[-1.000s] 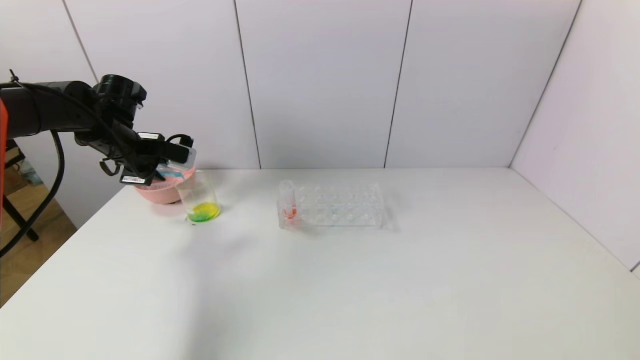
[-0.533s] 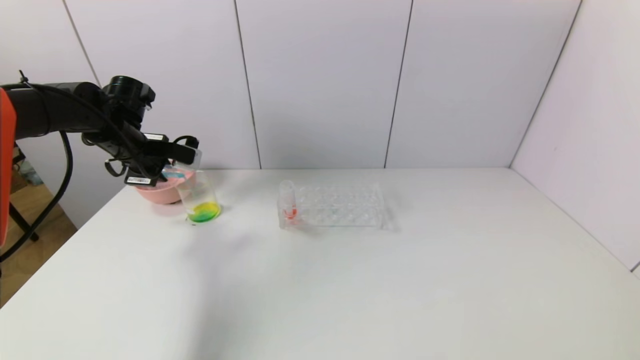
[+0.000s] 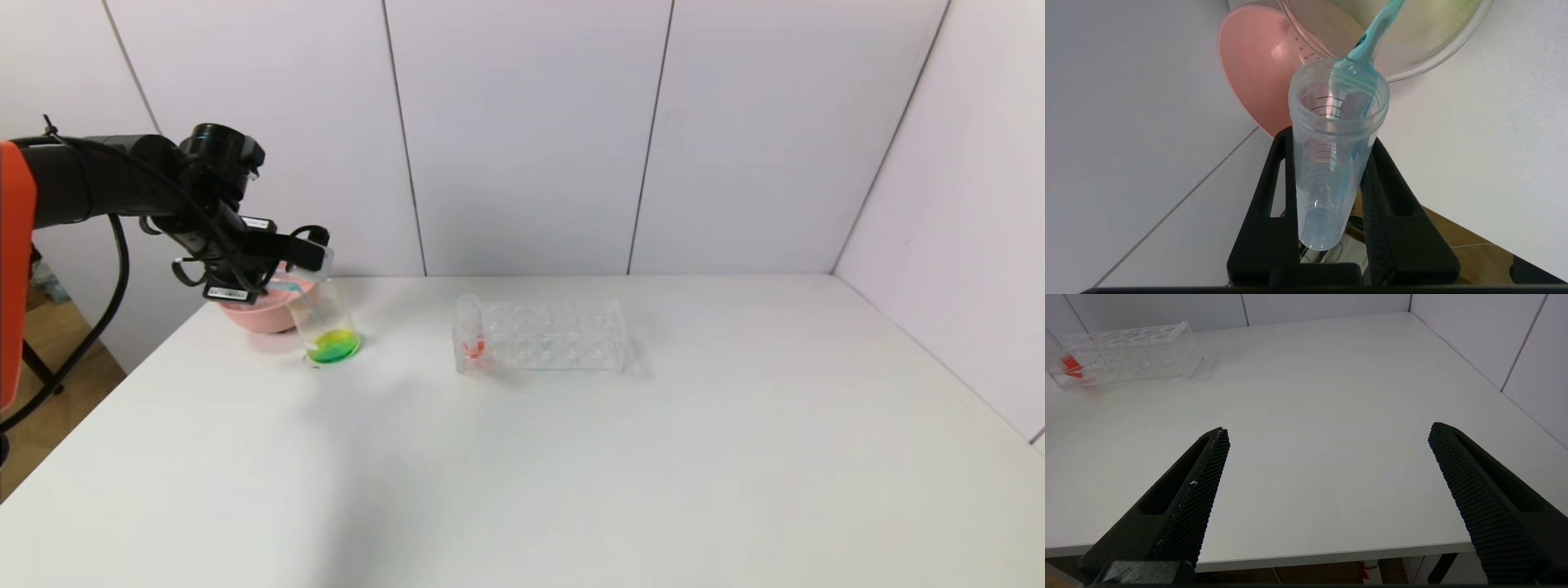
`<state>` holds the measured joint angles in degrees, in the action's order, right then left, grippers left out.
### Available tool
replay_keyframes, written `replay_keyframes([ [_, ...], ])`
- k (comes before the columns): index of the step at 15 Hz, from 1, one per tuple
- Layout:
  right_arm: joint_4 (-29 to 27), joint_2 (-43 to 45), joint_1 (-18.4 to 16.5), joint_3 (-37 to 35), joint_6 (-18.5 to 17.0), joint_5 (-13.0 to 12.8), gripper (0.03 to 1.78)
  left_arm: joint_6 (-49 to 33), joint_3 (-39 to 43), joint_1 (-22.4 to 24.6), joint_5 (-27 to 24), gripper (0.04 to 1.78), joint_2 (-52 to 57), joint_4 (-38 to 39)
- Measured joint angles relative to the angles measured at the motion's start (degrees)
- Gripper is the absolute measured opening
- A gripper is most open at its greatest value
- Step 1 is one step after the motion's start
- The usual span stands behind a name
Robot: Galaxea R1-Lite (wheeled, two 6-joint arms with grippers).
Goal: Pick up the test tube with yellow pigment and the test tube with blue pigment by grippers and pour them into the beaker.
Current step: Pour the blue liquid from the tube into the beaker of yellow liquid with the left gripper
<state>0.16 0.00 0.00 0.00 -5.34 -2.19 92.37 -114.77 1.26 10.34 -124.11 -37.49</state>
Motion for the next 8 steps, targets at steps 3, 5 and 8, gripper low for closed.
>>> replay_keyframes([
  [3, 0.0, 0.0, 0.0, 0.0, 0.0, 0.0, 1.77, 0.0, 0.0, -0.5, 2.5, 0.45, 0.0, 0.3],
  [5, 0.0, 0.0, 0.0, 0.0, 0.0, 0.0, 1.77, 0.0, 0.0, -0.9, 3.1, 0.45, 0.0, 0.3],
  [8, 0.0, 0.0, 0.0, 0.0, 0.0, 0.0, 1.77, 0.0, 0.0, -1.5, 5.9, 0.45, 0.1, 0.4],
])
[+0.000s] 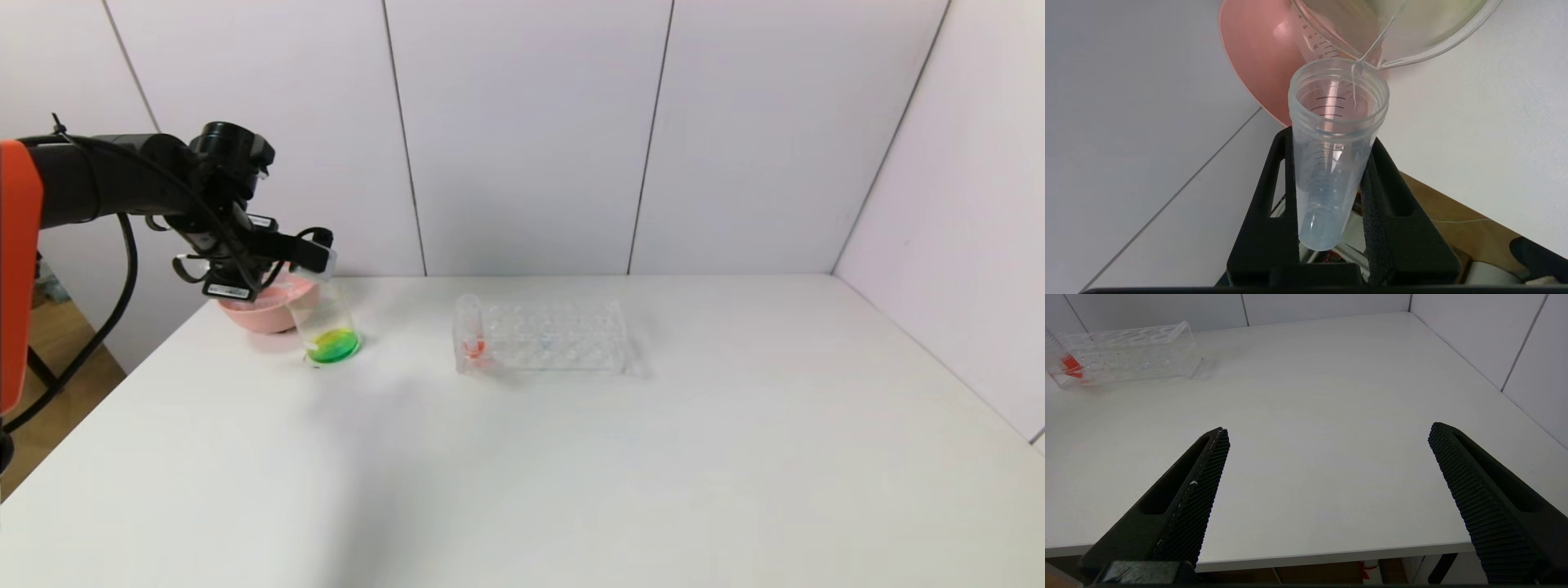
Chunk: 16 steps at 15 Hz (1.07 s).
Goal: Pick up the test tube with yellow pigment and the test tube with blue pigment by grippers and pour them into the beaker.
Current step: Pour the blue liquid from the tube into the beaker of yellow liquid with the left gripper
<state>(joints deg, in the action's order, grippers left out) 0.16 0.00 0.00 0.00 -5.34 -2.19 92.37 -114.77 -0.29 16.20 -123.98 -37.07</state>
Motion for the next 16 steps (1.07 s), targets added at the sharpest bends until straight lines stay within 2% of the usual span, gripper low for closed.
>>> replay_keyframes([
  [3, 0.0, 0.0, 0.0, 0.0, 0.0, 0.0, 1.77, 0.0, 0.0, -1.1, 2.9, 0.45, 0.3, 0.4],
  [11, 0.0, 0.0, 0.0, 0.0, 0.0, 0.0, 1.77, -0.4, 0.0, -1.5, 3.1, 0.45, 0.9, 0.5],
  [14, 0.0, 0.0, 0.0, 0.0, 0.0, 0.0, 1.77, -7.3, 0.2, -1.4, 0.2, 0.45, 2.5, 0.3],
  [16, 0.0, 0.0, 0.0, 0.0, 0.0, 0.0, 1.77, -17.1, 0.7, -1.1, -5.4, 0.45, 4.1, -0.2],
])
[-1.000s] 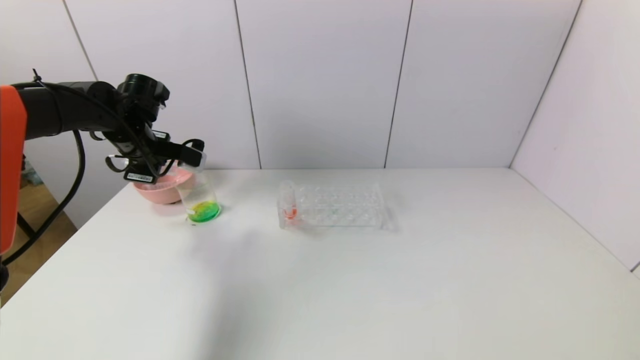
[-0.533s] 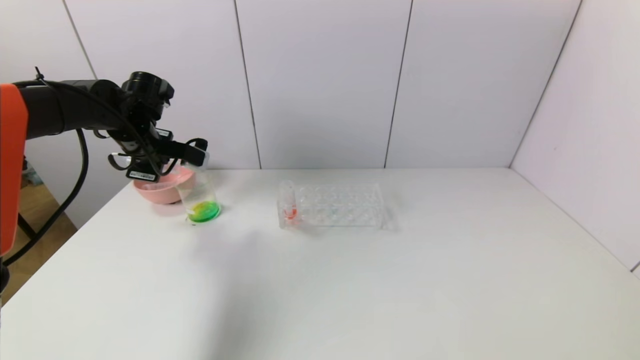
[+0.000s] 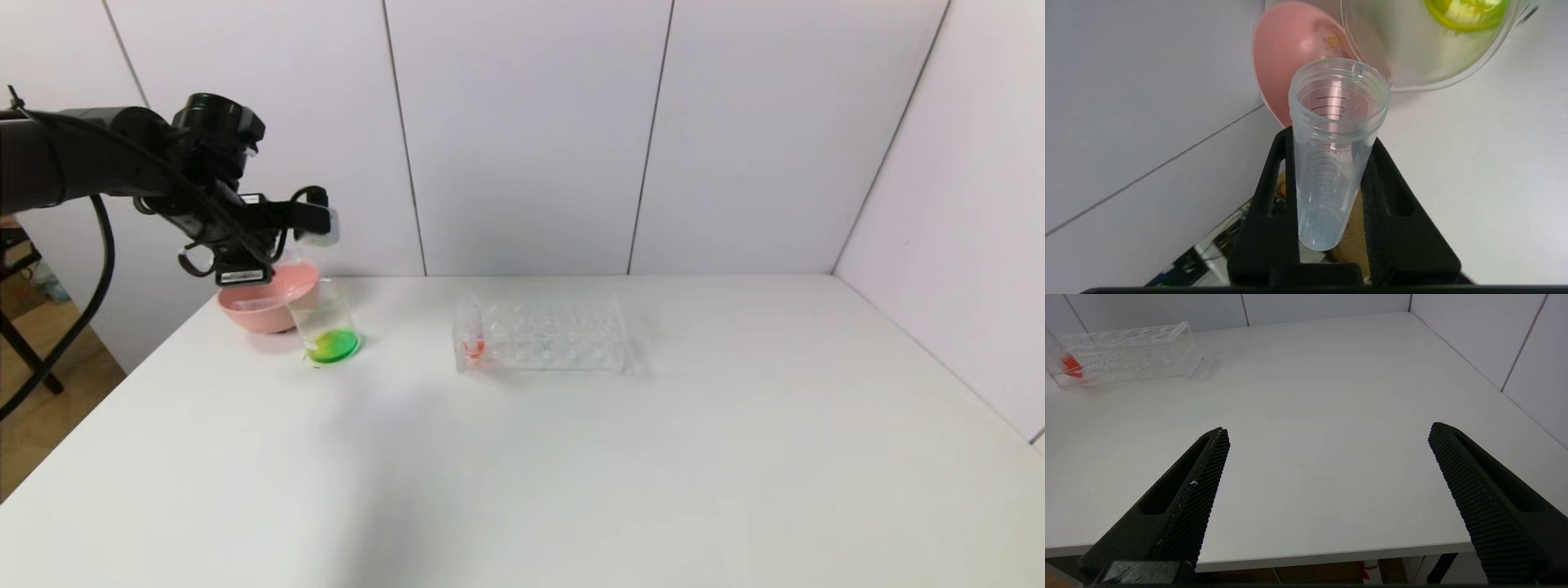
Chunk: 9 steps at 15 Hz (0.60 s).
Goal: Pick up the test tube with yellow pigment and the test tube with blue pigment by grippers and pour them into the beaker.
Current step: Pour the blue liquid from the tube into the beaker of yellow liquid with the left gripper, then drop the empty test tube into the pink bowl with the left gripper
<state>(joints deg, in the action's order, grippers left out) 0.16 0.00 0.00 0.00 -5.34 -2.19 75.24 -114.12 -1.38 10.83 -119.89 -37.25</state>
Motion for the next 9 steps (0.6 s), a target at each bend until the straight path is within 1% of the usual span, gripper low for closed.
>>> replay_keyframes([
  [1, 0.0, 0.0, 0.0, 0.0, 0.0, 0.0, 1.77, -5.5, 0.3, 0.3, -4.2, 0.45, 0.7, -0.3],
  [3, 0.0, 0.0, 0.0, 0.0, 0.0, 0.0, 1.77, -15.9, 0.7, 1.8, -14.4, 0.45, 2.0, -1.4],
  [4, 0.0, 0.0, 0.0, 0.0, 0.0, 0.0, 1.77, -19.3, 1.0, 3.2, -19.1, 0.45, 2.4, -2.0],
  [9, 0.0, 0.0, 0.0, 0.0, 0.0, 0.0, 1.77, -27.2, 2.0, 10.0, -41.3, 0.45, 3.2, -1.1],
])
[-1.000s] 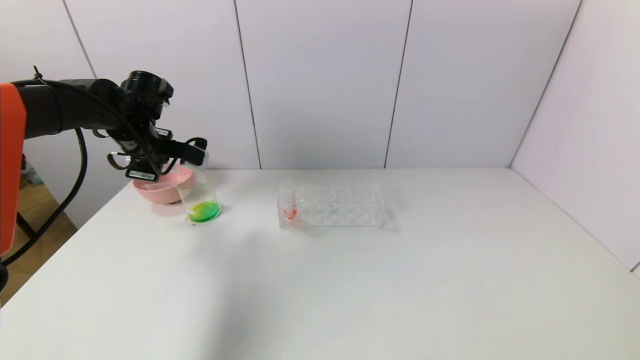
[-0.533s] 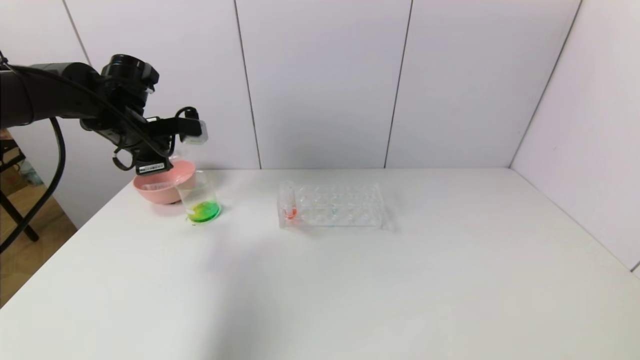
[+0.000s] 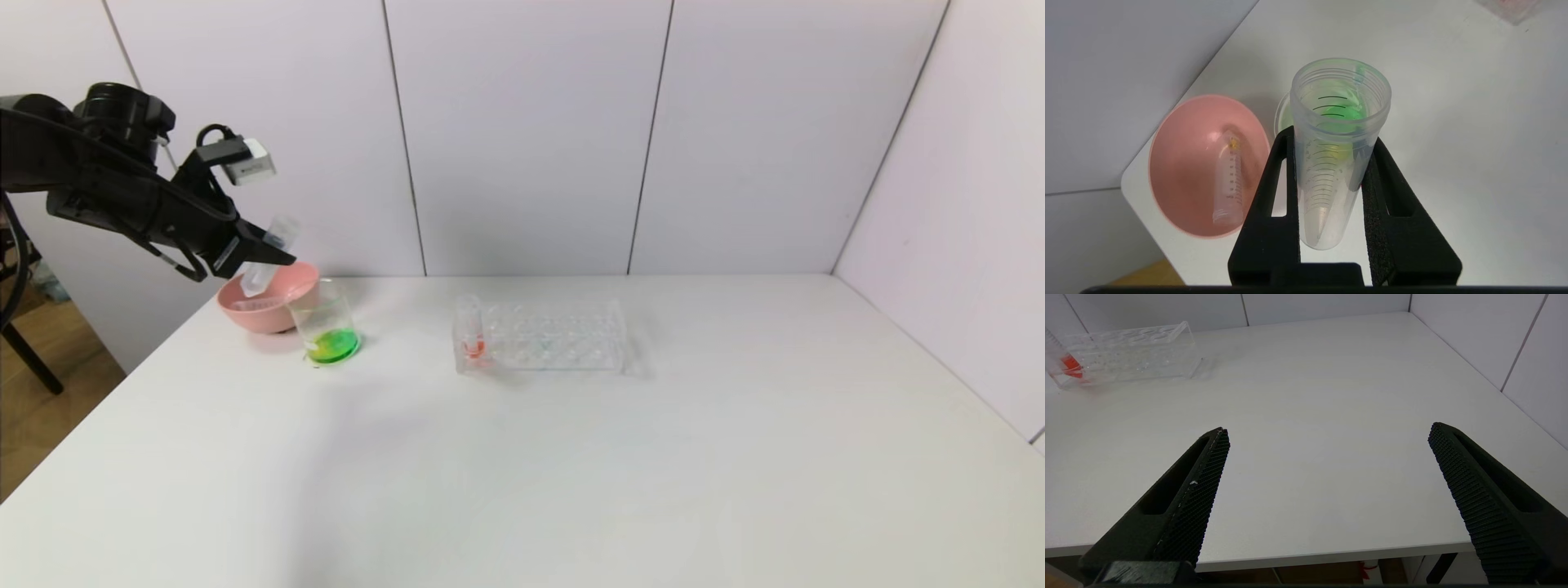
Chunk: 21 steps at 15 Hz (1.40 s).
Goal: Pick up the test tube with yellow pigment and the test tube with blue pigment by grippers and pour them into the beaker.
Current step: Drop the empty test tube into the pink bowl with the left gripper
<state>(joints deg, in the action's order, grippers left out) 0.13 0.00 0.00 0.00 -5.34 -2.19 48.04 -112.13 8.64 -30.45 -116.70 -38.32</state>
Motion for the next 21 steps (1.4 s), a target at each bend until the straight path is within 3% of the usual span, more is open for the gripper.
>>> replay_keyframes([
  [3, 0.0, 0.0, 0.0, 0.0, 0.0, 0.0, 1.77, -2.4, -0.2, 4.9, -13.1, 0.45, -1.5, 5.7],
  [5, 0.0, 0.0, 0.0, 0.0, 0.0, 0.0, 1.77, -5.7, -0.5, 7.4, -18.1, 0.45, -3.9, 11.4],
  [8, 0.0, 0.0, 0.0, 0.0, 0.0, 0.0, 1.77, -11.7, -0.7, 9.1, -18.9, 0.45, -8.1, 17.7],
  [14, 0.0, 0.0, 0.0, 0.0, 0.0, 0.0, 1.77, -13.3, -0.9, 9.6, -19.0, 0.48, -14.1, 19.1],
  [17, 0.0, 0.0, 0.0, 0.0, 0.0, 0.0, 1.77, -14.3, -1.5, 9.6, -19.0, 0.66, -16.0, 20.4],
  [21, 0.0, 0.0, 0.0, 0.0, 0.0, 0.0, 1.77, -14.4, -1.7, 9.9, -19.0, 1.29, -16.7, 20.8],
])
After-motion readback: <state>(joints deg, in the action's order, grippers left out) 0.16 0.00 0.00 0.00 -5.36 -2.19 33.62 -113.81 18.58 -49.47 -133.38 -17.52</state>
